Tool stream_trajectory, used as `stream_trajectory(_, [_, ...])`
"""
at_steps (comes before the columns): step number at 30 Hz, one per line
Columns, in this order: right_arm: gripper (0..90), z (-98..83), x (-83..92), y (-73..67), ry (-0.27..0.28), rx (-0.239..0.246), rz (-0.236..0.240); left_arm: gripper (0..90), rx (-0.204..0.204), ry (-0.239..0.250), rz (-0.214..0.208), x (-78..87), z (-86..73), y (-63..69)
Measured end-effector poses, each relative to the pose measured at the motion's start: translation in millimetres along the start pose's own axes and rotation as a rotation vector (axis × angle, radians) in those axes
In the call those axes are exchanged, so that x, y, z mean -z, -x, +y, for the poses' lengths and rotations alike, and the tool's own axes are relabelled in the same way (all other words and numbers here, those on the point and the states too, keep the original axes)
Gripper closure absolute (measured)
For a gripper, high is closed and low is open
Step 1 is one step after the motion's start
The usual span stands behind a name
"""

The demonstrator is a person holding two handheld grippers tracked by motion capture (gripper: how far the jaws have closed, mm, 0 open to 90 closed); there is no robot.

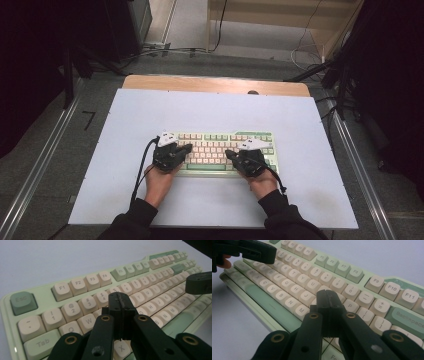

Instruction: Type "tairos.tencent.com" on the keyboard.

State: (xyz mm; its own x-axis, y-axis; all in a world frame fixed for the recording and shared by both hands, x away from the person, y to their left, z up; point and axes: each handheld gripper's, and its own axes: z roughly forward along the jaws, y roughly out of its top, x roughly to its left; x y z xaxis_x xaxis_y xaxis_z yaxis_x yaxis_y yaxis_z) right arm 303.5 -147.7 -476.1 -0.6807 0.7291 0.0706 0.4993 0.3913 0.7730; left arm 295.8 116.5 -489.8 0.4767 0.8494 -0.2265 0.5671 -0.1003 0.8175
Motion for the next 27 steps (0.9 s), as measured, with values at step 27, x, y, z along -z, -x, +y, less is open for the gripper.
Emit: stream_trajectory(27, [88.0, 1.2, 0.5, 0.8, 0.005, -0.002, -0.004, 90.0, -0.046, -0.018, -0.022, -24.8, 7.8, 18.4])
